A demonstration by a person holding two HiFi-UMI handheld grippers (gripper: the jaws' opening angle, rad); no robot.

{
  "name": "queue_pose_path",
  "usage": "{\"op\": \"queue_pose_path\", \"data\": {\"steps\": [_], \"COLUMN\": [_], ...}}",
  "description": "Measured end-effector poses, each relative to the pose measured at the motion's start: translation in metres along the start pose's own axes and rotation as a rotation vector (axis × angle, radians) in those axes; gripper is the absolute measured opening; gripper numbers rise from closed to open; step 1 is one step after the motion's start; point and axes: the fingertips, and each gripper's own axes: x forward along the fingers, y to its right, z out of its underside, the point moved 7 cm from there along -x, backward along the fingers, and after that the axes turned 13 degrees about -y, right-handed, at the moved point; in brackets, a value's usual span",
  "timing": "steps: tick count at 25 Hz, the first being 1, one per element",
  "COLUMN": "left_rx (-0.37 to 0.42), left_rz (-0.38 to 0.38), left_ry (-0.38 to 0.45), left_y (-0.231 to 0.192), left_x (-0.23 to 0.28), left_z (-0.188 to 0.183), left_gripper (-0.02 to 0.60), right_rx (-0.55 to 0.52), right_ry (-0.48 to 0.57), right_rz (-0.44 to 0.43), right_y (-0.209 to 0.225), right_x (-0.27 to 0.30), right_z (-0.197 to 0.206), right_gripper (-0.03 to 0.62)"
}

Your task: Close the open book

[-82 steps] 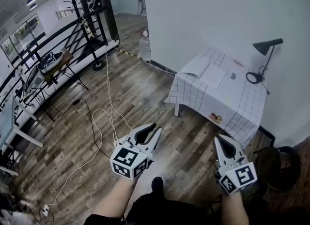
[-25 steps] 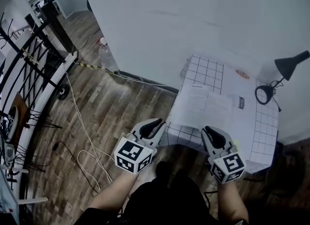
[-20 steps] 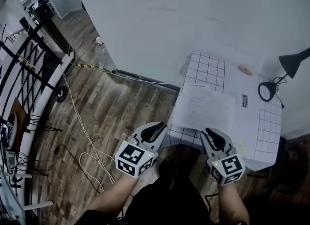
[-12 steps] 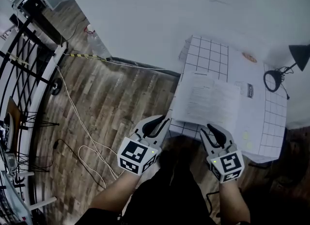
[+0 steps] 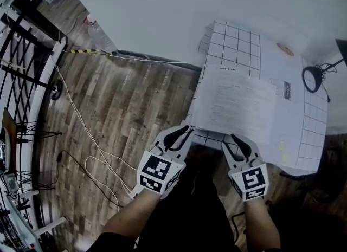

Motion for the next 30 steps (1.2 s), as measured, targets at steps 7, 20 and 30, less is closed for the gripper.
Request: {"op": "queue_pose_path", "data": {"steps": [7, 20, 30], "left_rx": [-0.03, -0.091, -0.128], "left_rz": [-0.008, -0.031, -0.033], "left_ry": [-0.027, -0.022, -0.018], "left_y": [-0.007, -0.019, -0.023], "left_x": [0.019, 0.012, 0.005], "left_z": [0.021, 0.032, 0.041], "left_gripper": [0.063, 0.063, 0.063], "right_rx": [-0.069, -0.256, -0.451], "right_ry": [-0.056, -0.199, -0.267], "right_rz": [0.092, 0.207, 0.275], "right_y": [0.006, 0.005, 0.001], "right_x": [0.029, 0.067, 0.086], "right_z": [0.015, 0.024, 0.019], "right_gripper": [0.202, 0.242, 0.252]}}
